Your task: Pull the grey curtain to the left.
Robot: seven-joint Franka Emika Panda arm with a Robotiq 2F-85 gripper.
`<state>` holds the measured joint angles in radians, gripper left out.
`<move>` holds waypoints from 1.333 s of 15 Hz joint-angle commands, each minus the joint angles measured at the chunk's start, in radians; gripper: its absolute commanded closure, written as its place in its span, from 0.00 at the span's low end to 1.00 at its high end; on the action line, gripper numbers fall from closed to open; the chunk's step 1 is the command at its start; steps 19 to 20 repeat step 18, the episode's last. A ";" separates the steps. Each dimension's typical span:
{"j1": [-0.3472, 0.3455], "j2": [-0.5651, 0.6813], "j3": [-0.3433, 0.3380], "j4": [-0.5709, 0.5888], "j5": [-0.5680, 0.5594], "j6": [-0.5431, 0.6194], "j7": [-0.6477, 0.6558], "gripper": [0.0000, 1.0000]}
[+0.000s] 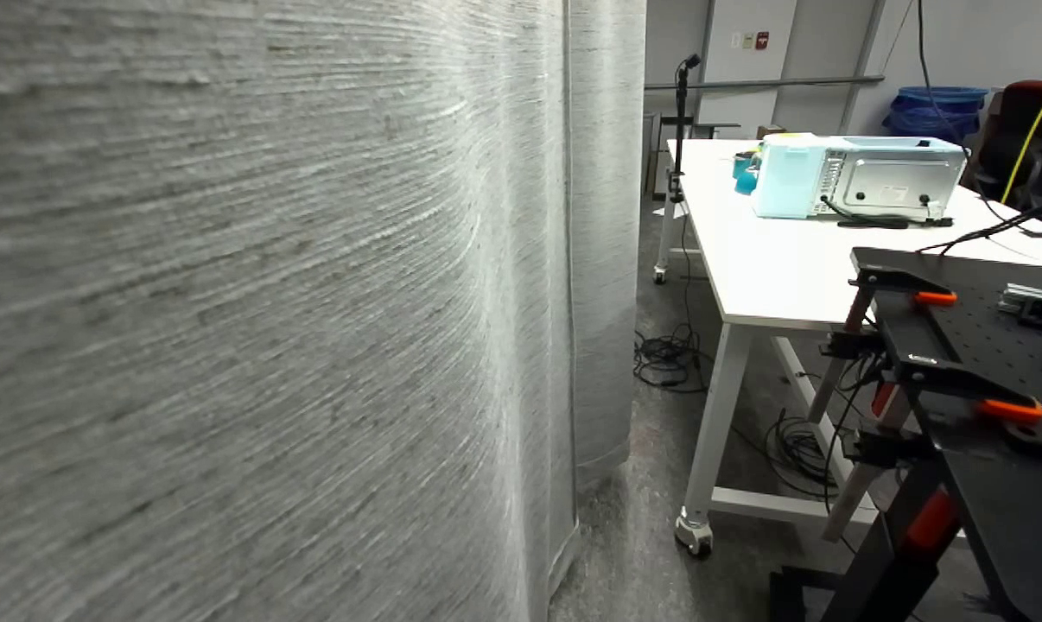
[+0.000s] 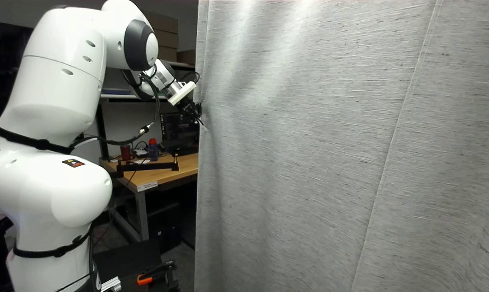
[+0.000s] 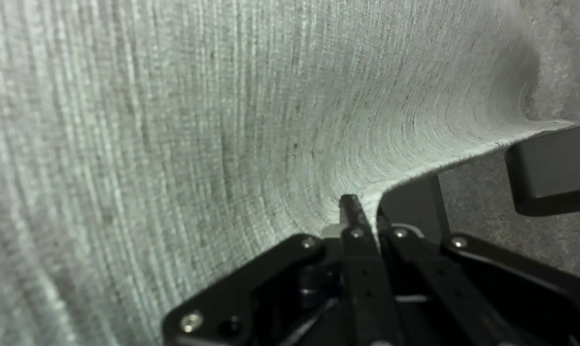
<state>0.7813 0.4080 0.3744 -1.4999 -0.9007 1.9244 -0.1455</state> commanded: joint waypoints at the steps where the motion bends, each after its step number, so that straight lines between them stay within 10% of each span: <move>1: 0.035 0.101 -0.007 0.031 0.022 -0.005 0.007 0.99; 20: 0.050 0.108 -0.023 0.043 0.023 -0.016 0.040 0.99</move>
